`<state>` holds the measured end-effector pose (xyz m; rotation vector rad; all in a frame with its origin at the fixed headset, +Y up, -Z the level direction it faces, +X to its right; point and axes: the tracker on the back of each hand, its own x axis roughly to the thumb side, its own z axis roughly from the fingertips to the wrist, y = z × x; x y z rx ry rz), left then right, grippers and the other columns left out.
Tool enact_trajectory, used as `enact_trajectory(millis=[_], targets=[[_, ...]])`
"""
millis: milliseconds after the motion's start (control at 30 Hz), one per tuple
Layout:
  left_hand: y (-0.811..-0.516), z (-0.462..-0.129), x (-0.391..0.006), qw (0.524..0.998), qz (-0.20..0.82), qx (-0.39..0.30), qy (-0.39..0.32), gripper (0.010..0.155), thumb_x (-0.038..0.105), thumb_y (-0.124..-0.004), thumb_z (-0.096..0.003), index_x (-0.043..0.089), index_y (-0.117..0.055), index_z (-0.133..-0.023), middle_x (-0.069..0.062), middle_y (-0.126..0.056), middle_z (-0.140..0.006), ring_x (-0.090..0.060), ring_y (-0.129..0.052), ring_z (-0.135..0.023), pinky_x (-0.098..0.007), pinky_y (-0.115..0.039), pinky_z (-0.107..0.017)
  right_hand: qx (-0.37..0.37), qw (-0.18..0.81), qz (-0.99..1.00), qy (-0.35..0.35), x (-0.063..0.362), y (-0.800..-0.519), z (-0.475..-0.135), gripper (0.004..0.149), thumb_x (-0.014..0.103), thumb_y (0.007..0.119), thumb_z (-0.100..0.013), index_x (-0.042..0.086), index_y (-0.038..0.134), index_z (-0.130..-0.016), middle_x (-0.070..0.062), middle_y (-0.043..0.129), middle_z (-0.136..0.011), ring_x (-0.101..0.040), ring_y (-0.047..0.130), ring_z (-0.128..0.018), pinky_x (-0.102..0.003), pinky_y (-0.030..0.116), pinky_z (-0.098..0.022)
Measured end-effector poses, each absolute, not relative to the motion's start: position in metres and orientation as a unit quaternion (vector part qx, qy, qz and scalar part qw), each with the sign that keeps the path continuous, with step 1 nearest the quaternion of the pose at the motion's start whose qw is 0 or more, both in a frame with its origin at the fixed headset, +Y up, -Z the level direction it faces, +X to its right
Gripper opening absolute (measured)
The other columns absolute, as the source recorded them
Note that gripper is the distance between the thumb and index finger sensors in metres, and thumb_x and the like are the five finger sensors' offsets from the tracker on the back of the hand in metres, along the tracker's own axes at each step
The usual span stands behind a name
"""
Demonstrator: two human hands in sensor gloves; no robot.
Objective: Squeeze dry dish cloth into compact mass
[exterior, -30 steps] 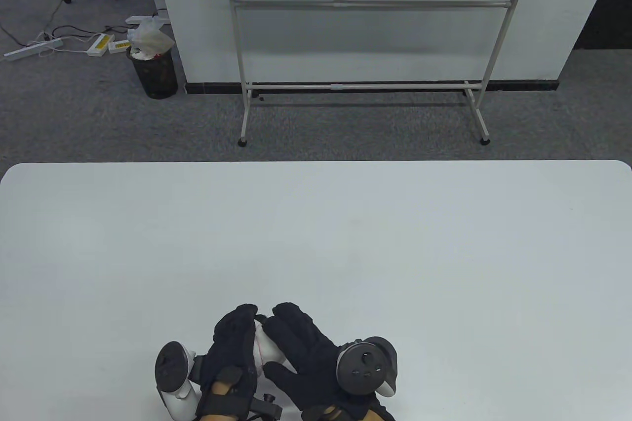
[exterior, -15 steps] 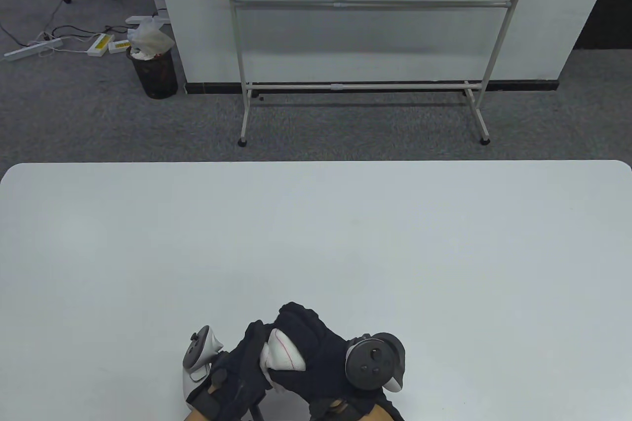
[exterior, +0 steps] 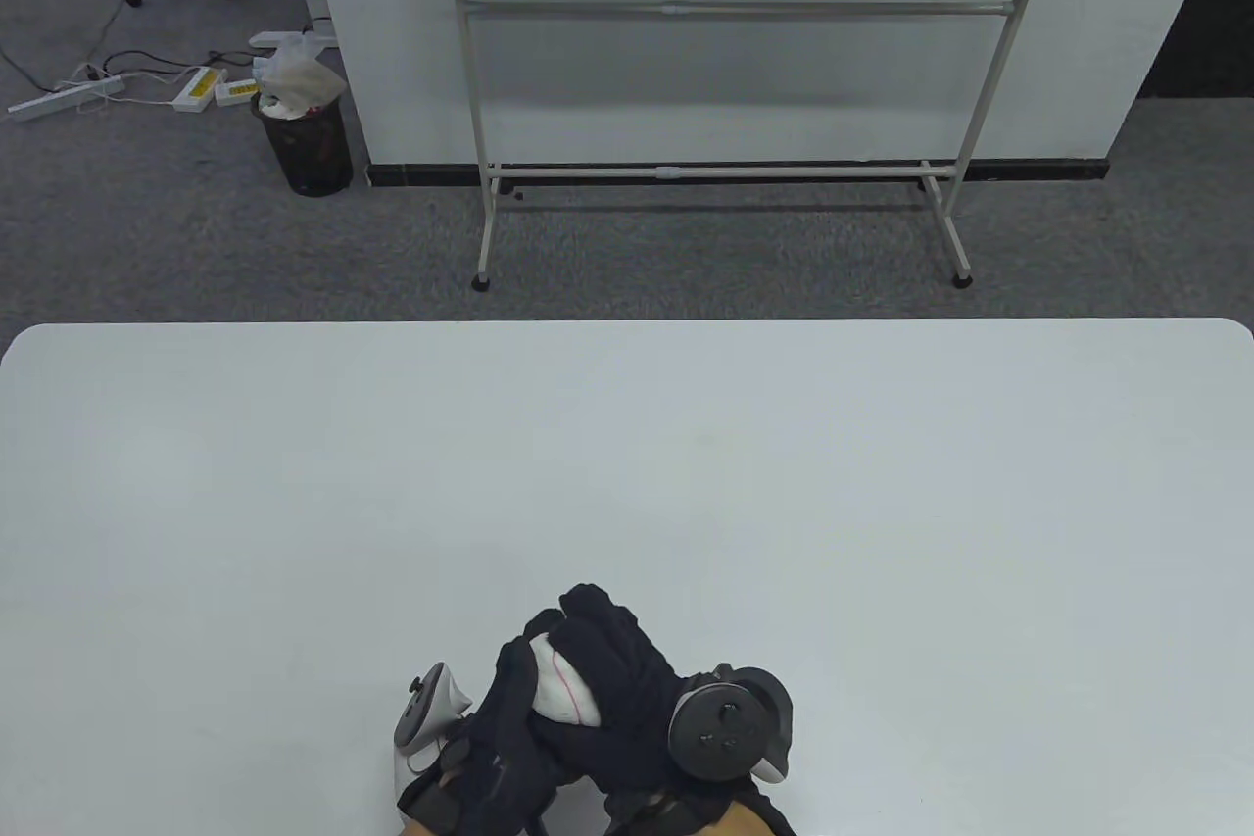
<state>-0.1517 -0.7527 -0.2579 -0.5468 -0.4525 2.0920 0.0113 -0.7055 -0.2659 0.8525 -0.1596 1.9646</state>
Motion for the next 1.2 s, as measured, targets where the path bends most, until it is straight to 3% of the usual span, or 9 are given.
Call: enact_trajectory(millis=[100, 267, 433, 500, 767, 967, 1067, 1133, 1200], targets=[[-0.750, -0.262, -0.167, 0.490, 0.842, -0.152, -0.168, 0.070, 0.076, -0.057, -0.0582, 0.035, -0.027, -0.106, -0.021, -0.043, -0.103, -0.050, -0.060, -0.091, -0.057, -0.066, -0.065, 0.347, 0.500, 0.792, -0.049, 0.007, -0.706, -0.264, 0.080, 0.054, 0.077, -0.048, 0.034, 0.024, -0.105, -0.003, 0.016, -0.113, -0.037, 0.018, -0.109, -0.064, 0.027, -0.074], [-0.744, -0.266, -0.189, 0.535, 0.832, -0.066, -0.133, 0.049, 0.066, -0.067, -0.0598, 0.036, -0.055, -0.097, -0.013, -0.070, -0.085, -0.035, -0.084, -0.071, -0.046, -0.080, -0.051, 0.340, 0.583, 0.738, 0.014, 0.002, -0.709, -0.262, 0.079, 0.058, 0.077, -0.049, 0.034, 0.028, -0.107, -0.005, 0.016, -0.114, -0.045, 0.029, -0.107, -0.066, 0.034, -0.073], [-0.722, -0.259, -0.205, 0.648, 0.745, 0.084, -0.139, 0.049, 0.066, -0.067, -0.0586, 0.036, -0.056, -0.097, -0.011, -0.072, -0.084, -0.032, -0.086, -0.069, -0.044, -0.082, -0.050, 0.242, 0.694, 0.673, 0.083, 0.008, -0.727, -0.267, 0.086, 0.062, 0.068, -0.051, 0.023, 0.015, -0.106, -0.017, 0.008, -0.109, -0.056, 0.024, -0.101, -0.069, 0.034, -0.070], [-0.718, -0.258, -0.203, 0.659, 0.730, 0.103, -0.150, 0.052, 0.066, -0.066, -0.0574, 0.036, -0.053, -0.097, -0.011, -0.070, -0.087, -0.033, -0.084, -0.073, -0.045, -0.080, -0.053, 0.220, 0.719, 0.649, 0.114, 0.011, -0.734, -0.269, 0.087, 0.065, 0.065, -0.050, 0.022, 0.013, -0.105, -0.020, 0.009, -0.108, -0.059, 0.026, -0.099, -0.070, 0.038, -0.068], [-0.721, -0.258, -0.169, 0.709, 0.668, 0.041, -0.221, 0.064, 0.064, -0.063, -0.0560, 0.026, -0.044, -0.104, -0.021, -0.045, -0.103, -0.047, -0.055, -0.090, -0.055, -0.059, -0.067, 0.226, 0.777, 0.573, 0.131, 0.012, -0.737, -0.272, 0.092, 0.074, 0.057, -0.052, 0.022, 0.003, -0.105, -0.025, 0.004, -0.105, -0.067, 0.027, -0.093, -0.070, 0.048, -0.064], [-0.728, -0.255, -0.165, 0.799, 0.575, -0.006, -0.176, 0.072, 0.072, -0.050, -0.0534, 0.026, -0.042, -0.108, -0.019, -0.013, -0.112, -0.051, -0.007, -0.098, -0.065, -0.023, -0.070, 0.223, 0.769, 0.592, 0.092, 0.025, -0.727, -0.273, 0.079, 0.061, 0.067, -0.054, 0.019, 0.029, -0.108, -0.024, 0.024, -0.107, -0.063, 0.045, -0.092, -0.066, 0.060, -0.062], [-0.731, -0.256, -0.163, 0.790, 0.585, -0.019, -0.181, 0.080, 0.072, -0.047, -0.0534, 0.021, -0.016, -0.107, -0.021, -0.014, -0.111, -0.054, -0.019, -0.099, -0.066, -0.032, -0.070, 0.209, 0.764, 0.607, 0.060, 0.027, -0.721, -0.272, 0.066, 0.051, 0.071, -0.054, 0.013, 0.047, -0.102, -0.023, 0.045, -0.100, -0.056, 0.073, -0.077, -0.059, 0.075, -0.051], [-0.737, -0.257, -0.160, 0.752, 0.627, -0.076, -0.189, 0.086, 0.074, -0.047, -0.0535, 0.017, -0.008, -0.105, -0.027, -0.020, -0.110, -0.059, -0.036, -0.097, -0.068, -0.043, -0.068, 0.198, 0.774, 0.602, 0.021, 0.030, -0.714, -0.274, 0.058, 0.042, 0.073, -0.054, 0.011, 0.053, -0.098, -0.022, 0.052, -0.095, -0.055, 0.078, -0.068, -0.058, 0.079, -0.045], [-0.745, -0.258, -0.155, 0.700, 0.672, -0.131, -0.203, 0.089, 0.075, -0.047, -0.0544, 0.017, 0.001, -0.103, -0.028, -0.014, -0.109, -0.061, -0.034, -0.096, -0.069, -0.042, -0.068, 0.193, 0.766, 0.612, -0.036, 0.035, -0.708, -0.275, 0.053, 0.035, 0.074, -0.052, 0.009, 0.056, -0.094, -0.022, 0.058, -0.090, -0.052, 0.083, -0.063, -0.056, 0.081, -0.040]])
